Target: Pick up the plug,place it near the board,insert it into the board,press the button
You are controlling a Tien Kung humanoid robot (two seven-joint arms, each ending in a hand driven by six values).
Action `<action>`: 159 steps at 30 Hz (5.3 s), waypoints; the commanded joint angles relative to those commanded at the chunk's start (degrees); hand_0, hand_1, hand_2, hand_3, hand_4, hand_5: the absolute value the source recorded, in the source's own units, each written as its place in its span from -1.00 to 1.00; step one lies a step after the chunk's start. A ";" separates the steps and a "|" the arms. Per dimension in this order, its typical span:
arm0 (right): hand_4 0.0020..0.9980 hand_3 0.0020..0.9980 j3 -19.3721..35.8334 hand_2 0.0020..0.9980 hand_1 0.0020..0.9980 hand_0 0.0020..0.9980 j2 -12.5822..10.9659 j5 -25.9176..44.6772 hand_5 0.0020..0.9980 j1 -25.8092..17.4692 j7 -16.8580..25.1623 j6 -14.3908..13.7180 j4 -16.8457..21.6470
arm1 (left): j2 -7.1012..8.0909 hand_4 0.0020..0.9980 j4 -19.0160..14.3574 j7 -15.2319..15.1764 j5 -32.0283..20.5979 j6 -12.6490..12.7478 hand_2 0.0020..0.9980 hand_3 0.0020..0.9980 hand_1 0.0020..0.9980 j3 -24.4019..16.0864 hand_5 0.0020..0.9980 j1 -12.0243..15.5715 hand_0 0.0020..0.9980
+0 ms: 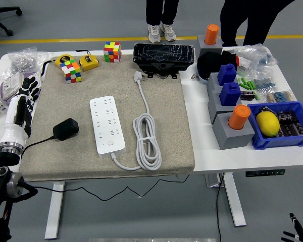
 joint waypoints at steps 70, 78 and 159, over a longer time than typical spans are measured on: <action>1.00 0.29 -0.22 0.24 0.28 0.51 -0.34 0.15 1.00 0.14 -0.07 -0.17 0.00 | 3.96 0.94 3.24 15.25 44.63 -3.03 0.12 0.09 0.30 8.52 -1.00 -2.86 0.27; 1.00 0.29 -0.18 0.24 0.28 0.51 -0.33 0.16 1.00 0.25 0.07 -0.14 0.00 | 3.82 0.84 3.40 15.44 44.06 -2.74 0.12 0.08 0.16 8.36 -1.00 -2.97 0.13; 1.00 0.29 0.14 0.24 0.28 0.51 -0.34 -0.19 1.00 0.26 -0.05 -0.23 0.00 | 7.61 0.08 -0.04 14.97 42.45 -1.68 -0.16 -0.03 0.05 20.96 -1.00 -9.05 -0.17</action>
